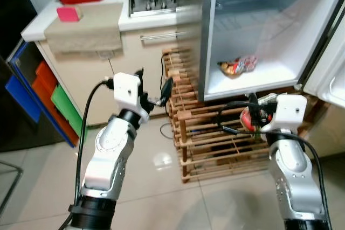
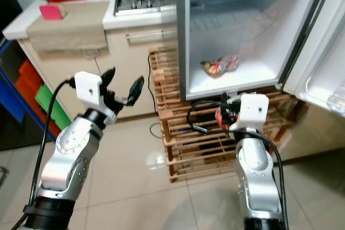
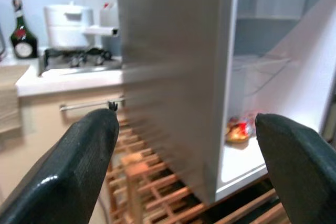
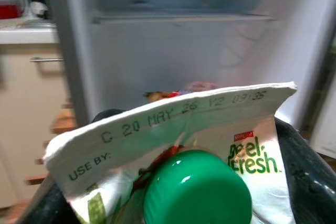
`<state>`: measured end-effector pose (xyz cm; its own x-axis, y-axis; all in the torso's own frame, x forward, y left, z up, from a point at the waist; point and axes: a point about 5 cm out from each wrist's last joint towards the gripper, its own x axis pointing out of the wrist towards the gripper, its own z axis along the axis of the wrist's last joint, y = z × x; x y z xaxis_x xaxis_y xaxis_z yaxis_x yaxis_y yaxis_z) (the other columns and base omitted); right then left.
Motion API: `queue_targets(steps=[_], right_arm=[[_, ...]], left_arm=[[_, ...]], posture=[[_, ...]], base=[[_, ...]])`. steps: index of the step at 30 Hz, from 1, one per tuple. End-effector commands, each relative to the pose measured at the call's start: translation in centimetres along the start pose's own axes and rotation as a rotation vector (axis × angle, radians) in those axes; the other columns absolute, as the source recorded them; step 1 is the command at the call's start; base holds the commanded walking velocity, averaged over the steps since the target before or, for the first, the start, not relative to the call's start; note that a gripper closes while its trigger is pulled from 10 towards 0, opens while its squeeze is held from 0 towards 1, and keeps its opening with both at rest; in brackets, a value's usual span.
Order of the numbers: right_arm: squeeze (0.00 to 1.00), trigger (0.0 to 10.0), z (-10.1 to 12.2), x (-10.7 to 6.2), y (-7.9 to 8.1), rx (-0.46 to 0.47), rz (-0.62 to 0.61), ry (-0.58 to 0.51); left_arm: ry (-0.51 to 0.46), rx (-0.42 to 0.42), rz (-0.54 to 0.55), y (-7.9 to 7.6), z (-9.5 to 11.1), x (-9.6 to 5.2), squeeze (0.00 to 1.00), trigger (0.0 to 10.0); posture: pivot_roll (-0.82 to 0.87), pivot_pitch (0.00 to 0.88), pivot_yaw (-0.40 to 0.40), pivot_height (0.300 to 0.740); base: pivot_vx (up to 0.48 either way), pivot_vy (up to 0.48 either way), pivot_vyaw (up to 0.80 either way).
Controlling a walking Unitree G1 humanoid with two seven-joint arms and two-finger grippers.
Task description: Restocking fridge
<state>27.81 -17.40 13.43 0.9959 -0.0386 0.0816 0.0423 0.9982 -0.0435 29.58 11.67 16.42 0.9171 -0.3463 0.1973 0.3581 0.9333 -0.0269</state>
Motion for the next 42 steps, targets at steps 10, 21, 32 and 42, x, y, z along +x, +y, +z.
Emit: queue_targets(steps=[10, 21, 32, 42], right_arm=[[0.0, 10.0, 0.6, 0.3, 0.2, -0.044, 0.01, -0.019], [0.0, 10.0, 1.0, 1.0, 0.1, -0.055, 0.0, -0.045], [0.0, 10.0, 0.6, 1.2, 0.9, -0.034, -0.022, -0.052], [0.0, 10.0, 0.9, 2.3, 1.9, -0.007, -0.021, -0.073]], left_arm=[[0.01, -0.029, -0.015, -0.8, -0.2, 1.2, 0.0, 10.0], [-0.013, 0.016, -0.031, -0.6, 0.1, 1.8, 0.0, 10.0], [0.097, -0.003, -0.187, -0.8, -1.2, 1.8, 0.0, 10.0], [0.023, 0.088, -0.278, -2.2, -0.1, 2.7, 0.0, 10.0]], posture=[[-0.14, 0.0, 0.066, 0.74], [-0.13, 0.0, 0.068, 0.74], [-0.1, 0.0, 0.091, 0.74], [-0.08, 0.0, 0.113, 0.74]], base=[[0.295, -0.375, 0.79], [0.135, -0.17, 0.07], [0.0, 0.0, -0.44], [0.0, 0.0, -0.24]])
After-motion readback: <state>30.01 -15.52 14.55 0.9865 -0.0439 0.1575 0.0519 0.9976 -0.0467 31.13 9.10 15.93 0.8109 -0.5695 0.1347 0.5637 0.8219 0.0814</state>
